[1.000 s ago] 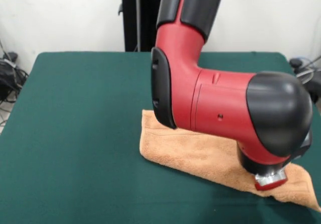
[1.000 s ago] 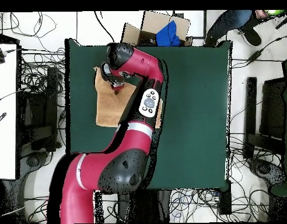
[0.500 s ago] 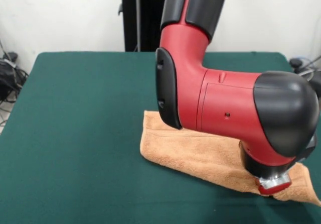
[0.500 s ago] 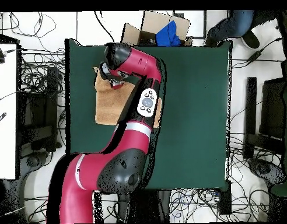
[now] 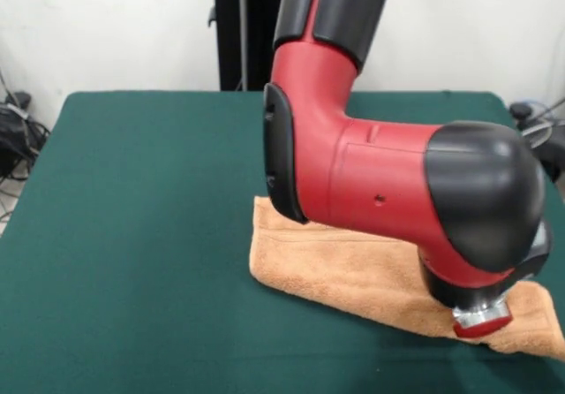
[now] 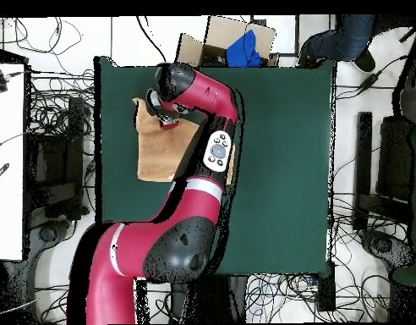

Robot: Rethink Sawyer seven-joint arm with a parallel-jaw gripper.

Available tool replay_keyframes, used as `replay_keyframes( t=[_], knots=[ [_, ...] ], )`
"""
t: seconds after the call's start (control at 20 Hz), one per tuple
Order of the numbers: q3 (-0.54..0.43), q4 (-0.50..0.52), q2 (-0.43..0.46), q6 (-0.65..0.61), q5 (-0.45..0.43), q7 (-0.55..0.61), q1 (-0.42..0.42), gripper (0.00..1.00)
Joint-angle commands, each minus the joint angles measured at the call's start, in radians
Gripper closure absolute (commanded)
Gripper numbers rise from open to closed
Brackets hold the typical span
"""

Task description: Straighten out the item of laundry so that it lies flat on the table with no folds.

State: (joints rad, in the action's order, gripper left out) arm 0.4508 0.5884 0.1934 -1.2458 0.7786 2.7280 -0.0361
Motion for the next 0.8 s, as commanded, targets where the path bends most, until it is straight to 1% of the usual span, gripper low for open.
replay_keyframes(
  t=[0.05,0.15,0.25,0.4,0.45,0.5,0.8],
  knots=[
    [-0.302,0.282,-0.044,-0.045,0.172,0.193,0.054,1.0],
    [-0.355,0.331,-0.077,-0.059,0.225,0.189,0.072,1.0],
    [-0.367,0.342,-0.097,-0.088,0.233,0.199,0.087,1.0],
    [-0.421,0.372,-0.133,-0.15,0.275,0.209,0.129,1.0],
    [-0.444,0.37,-0.143,-0.192,0.288,0.222,0.152,1.0],
    [-0.455,0.37,-0.149,-0.207,0.288,0.224,0.164,1.0],
    [-0.583,0.43,-0.185,-0.301,0.377,0.211,0.265,1.0]
  ],
)
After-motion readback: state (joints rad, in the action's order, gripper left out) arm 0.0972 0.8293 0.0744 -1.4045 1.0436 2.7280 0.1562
